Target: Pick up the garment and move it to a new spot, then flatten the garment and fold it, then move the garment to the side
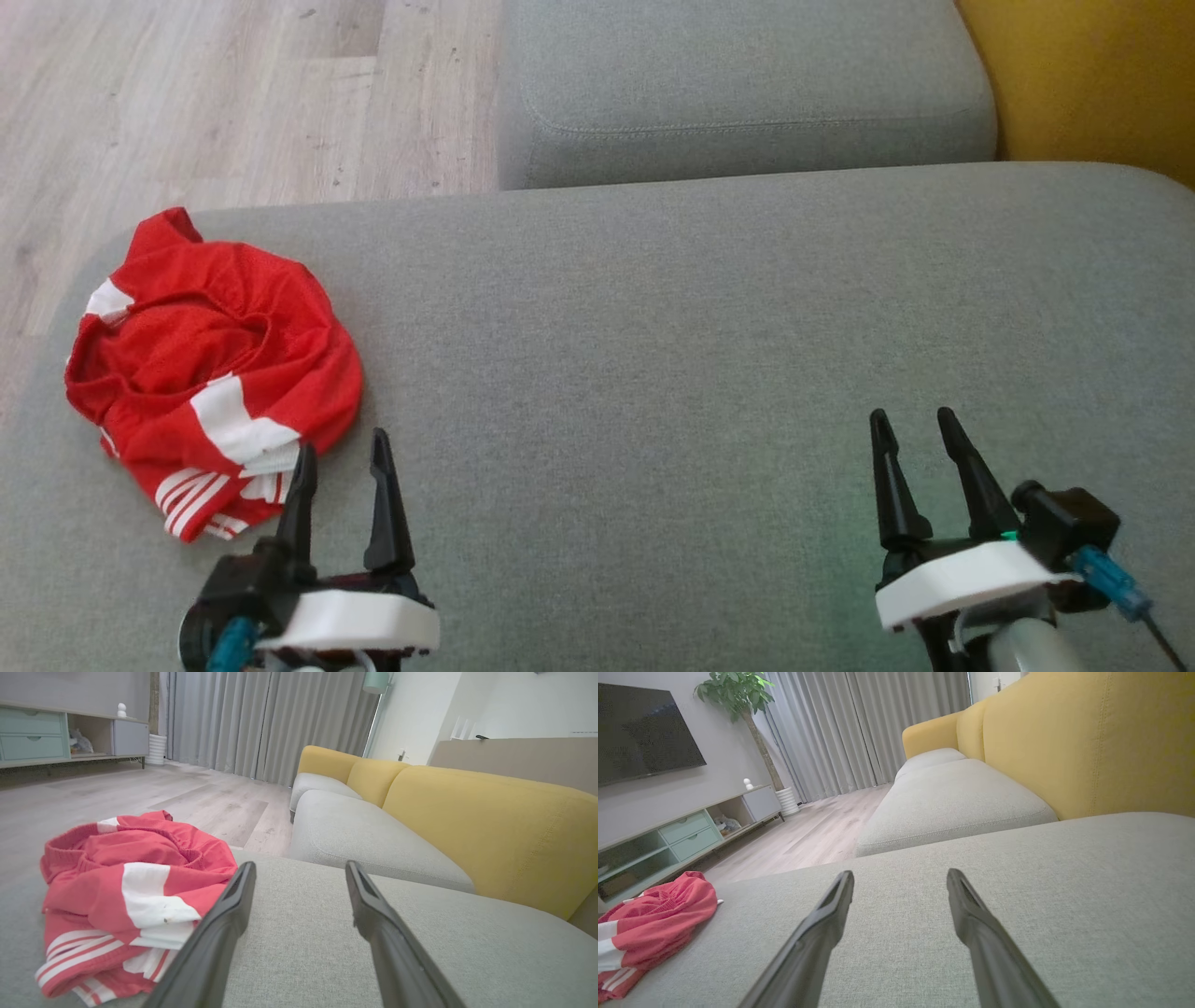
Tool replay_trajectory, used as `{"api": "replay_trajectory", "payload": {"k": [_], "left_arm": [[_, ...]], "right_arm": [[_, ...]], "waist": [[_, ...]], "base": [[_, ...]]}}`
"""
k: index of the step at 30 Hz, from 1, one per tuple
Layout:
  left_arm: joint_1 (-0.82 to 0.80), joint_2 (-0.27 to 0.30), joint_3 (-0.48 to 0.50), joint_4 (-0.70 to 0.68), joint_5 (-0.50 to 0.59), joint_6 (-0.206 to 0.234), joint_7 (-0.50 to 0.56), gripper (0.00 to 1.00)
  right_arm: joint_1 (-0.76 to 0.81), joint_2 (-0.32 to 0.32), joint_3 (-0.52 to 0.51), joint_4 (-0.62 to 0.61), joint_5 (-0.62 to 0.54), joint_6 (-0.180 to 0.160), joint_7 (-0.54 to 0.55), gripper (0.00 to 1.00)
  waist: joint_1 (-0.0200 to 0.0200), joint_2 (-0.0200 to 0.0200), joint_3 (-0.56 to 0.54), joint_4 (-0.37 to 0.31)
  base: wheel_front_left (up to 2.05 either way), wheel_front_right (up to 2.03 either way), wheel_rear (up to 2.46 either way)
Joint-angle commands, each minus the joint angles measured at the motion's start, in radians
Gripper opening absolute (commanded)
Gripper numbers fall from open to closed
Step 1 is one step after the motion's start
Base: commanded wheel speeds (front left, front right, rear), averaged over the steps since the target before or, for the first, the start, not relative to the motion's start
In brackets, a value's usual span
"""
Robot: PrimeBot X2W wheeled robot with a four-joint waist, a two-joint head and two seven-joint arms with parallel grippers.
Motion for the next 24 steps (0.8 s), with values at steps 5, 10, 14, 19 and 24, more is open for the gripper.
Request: {"api": "replay_trajectory", "payload": {"k": [5, 10, 14, 19, 24], "left_arm": [[-0.034, 0.009, 0.009, -0.043, 0.084, 0.017, -0.027, 1.00], [-0.034, 0.010, -0.001, -0.043, 0.143, 0.028, -0.041, 1.00], [-0.032, 0.010, -0.009, -0.041, 0.185, 0.036, -0.053, 1.00], [-0.028, 0.010, -0.019, -0.030, 0.218, 0.037, -0.062, 1.00], [-0.026, 0.010, -0.014, -0.009, 0.209, 0.033, -0.062, 1.00]], "right_arm": [[-0.052, -0.012, 0.033, -0.035, -0.084, 0.007, -0.027, 1.00], [-0.052, -0.012, 0.036, -0.031, -0.149, 0.007, -0.041, 1.00], [-0.051, -0.012, 0.040, -0.021, -0.200, 0.008, -0.053, 1.00], [-0.047, -0.013, 0.023, 0.004, -0.228, 0.008, -0.062, 1.00], [-0.045, -0.013, 0.008, 0.014, -0.225, 0.008, -0.062, 1.00]], "waist": [[0.0000, 0.0000, -0.005, 0.002], [0.0000, 0.0000, -0.010, 0.004], [0.0000, 0.0000, -0.016, 0.007], [0.0000, 0.0000, -0.023, 0.010], [0.0000, 0.0000, -0.025, 0.009]], "base": [[0.00, 0.00, 0.00], [0.00, 0.00, 0.00], [0.00, 0.00, 0.00], [0.00, 0.00, 0.00], [0.00, 0.00, 0.00]]}}
